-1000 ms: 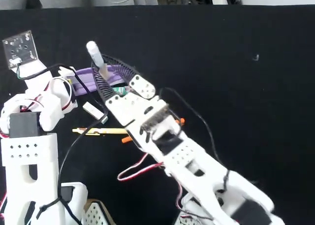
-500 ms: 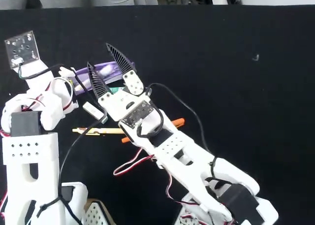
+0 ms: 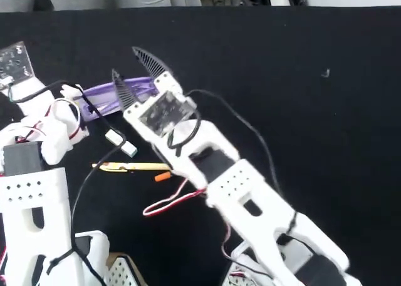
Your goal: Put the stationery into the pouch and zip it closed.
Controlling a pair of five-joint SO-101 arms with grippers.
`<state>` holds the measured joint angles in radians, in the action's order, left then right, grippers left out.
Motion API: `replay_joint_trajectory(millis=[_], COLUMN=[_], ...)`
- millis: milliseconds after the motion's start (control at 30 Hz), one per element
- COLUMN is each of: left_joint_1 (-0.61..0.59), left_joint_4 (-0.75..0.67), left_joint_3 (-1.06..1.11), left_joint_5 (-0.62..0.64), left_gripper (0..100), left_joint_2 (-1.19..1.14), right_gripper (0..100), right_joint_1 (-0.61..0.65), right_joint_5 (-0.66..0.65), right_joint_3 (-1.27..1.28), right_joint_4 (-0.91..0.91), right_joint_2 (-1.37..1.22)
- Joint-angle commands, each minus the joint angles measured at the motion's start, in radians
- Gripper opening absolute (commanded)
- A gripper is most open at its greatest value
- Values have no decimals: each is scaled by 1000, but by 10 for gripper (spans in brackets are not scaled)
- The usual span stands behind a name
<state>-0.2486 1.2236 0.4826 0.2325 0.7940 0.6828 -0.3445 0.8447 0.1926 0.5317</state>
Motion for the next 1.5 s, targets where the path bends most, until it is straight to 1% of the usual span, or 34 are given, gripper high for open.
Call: replay_joint_trajectory(millis=[0,100,233,533,633,800,933,1033,1267,1367,1467], left_joint_1=[-51,-105,-194,-306,-312,-306,-305,-305,-305,-305,-305], left_joint_4=[-17,-12,-20,-20,-20,-20,-21,-21,-21,-21,-21], left_joint_3=[-15,-39,-47,-77,-77,-77,-77,-77,-74,-74,-73], left_joint_5=[8,8,8,8,8,8,8,8,8,8,8], left_gripper=[28,28,28,28,28,28,28,28,28,28,28], left_joint_2=[-3,-3,-3,-3,-3,-3,-3,-3,-3,-3,-3], right_gripper=[167,167,167,167,167,167,166,166,166,166,166], right_joint_1=[-55,-91,-124,-129,-127,-124,-104,-81,-72,-69,-72], right_joint_5=[-5,-6,-14,-18,-78,-164,-215,-262,-345,-404,-407], right_joint_3=[-205,-325,-455,-622,-611,-504,-410,-392,-542,-636,-750], right_joint_4=[-301,-450,-588,-789,-845,-845,-763,-715,-723,-781,-832], right_joint_2=[120,119,71,-137,-193,-263,-351,-456,-766,-878,-964])
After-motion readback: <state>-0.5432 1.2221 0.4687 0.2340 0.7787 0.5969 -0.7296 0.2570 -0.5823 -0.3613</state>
